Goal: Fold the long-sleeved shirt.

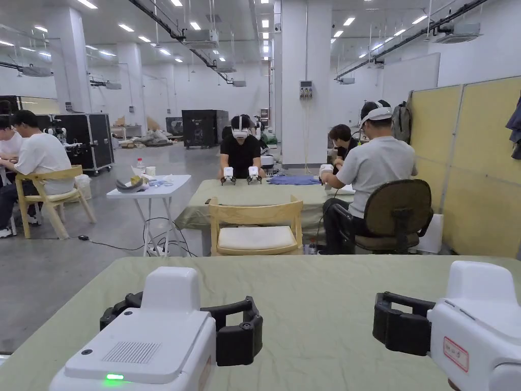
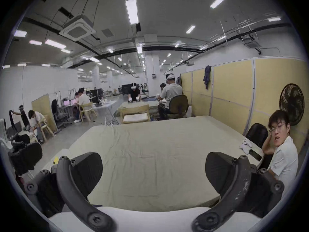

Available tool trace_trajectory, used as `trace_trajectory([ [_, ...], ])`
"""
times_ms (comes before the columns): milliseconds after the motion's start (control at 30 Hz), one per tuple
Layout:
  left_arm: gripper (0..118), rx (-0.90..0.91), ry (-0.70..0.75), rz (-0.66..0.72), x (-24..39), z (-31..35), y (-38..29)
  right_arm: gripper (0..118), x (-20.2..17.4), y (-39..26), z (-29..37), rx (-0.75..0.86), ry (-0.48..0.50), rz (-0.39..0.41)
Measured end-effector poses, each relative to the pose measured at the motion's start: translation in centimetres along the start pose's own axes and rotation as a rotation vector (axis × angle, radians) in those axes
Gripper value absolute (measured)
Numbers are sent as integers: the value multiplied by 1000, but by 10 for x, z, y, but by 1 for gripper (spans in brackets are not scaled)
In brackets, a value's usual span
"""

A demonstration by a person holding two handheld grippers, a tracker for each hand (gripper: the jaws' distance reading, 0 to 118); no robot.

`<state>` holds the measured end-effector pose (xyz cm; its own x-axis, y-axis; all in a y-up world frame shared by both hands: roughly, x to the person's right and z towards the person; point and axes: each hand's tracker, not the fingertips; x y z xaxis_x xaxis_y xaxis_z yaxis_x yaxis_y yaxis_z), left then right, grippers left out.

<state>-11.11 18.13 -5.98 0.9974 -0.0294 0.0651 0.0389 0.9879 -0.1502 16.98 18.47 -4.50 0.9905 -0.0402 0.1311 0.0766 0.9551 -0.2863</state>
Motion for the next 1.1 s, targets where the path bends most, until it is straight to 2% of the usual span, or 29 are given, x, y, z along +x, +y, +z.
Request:
trace_trajectory([
  [133,118,-12,7,3,-1,-1,-4,118,-5,-3,-1,-41,-28,-16],
  [333,118,-23,-25,11,2,-2,-6,118,-8,-4,-4,-61,8,-17],
  [533,118,-27,-39,-13,5,-2,-7,118,-17,-5,-3,-53,14,37],
  [733,118,-28,-37,-3,3,-1,-7,118,-21,-6,-5,-71,39,52],
  [1100,118,-49,-53,30,0,-4,-8,118,-17,-5,-9,-89,32,22],
])
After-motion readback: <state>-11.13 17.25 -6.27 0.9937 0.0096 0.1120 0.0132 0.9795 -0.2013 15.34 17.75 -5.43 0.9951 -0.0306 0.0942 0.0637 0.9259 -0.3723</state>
